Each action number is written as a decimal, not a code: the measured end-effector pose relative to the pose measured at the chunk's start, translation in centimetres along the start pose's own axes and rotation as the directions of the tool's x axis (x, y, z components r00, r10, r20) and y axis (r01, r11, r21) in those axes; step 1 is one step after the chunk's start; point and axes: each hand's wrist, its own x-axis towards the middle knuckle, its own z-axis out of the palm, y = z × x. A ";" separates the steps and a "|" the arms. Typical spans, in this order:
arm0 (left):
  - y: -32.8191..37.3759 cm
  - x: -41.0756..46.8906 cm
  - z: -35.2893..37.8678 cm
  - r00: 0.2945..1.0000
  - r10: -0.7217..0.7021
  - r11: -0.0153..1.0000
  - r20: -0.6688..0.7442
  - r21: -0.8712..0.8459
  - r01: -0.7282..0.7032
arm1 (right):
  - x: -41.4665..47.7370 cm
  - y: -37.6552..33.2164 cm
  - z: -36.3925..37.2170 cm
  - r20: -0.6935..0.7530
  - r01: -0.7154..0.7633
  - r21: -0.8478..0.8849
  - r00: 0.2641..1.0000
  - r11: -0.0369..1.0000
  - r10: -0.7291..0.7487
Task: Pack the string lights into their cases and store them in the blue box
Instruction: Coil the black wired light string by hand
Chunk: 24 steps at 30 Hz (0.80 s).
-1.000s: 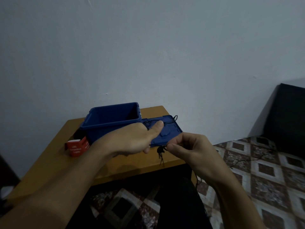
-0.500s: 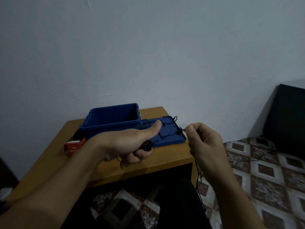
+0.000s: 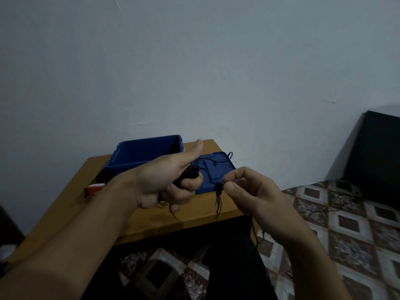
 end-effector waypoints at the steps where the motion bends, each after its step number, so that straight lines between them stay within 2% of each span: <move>1: 0.0 0.0 0.0 1.000 0.017 0.999 0.016 -0.035 -0.016 | 0.0 -0.1 0.0 0.000 0.021 -0.006 1.000 1.000 -0.021; 5: 0.0 0.0 0.4 0.991 0.040 0.994 0.125 -0.106 -0.027 | 0.1 0.2 0.2 -0.120 0.047 -0.030 0.991 0.998 -0.050; 10: -0.8 0.2 0.8 0.951 0.078 0.977 0.299 -0.211 -0.014 | 0.1 0.0 -0.2 -0.178 0.071 -0.006 0.982 0.997 -0.071; 14: -1.2 0.5 1.0 0.851 0.201 0.920 0.485 -0.392 0.006 | 0.1 0.2 0.1 -0.184 -0.002 -0.049 0.983 0.999 -0.007; 16: -1.4 0.8 1.3 0.795 0.287 0.880 0.534 -0.475 0.002 | 0.2 0.4 0.5 -0.152 -0.009 -0.071 0.988 0.997 -0.002; 20: -1.3 1.0 1.8 0.743 0.472 0.743 0.475 -0.668 -0.044 | 0.2 0.3 1.0 -0.026 -0.033 -0.023 0.999 0.999 0.033; 24: -1.0 1.1 1.6 0.757 0.575 0.608 0.312 -0.781 -0.140 | 0.1 0.1 1.0 0.063 -0.050 -0.076 0.997 0.996 0.055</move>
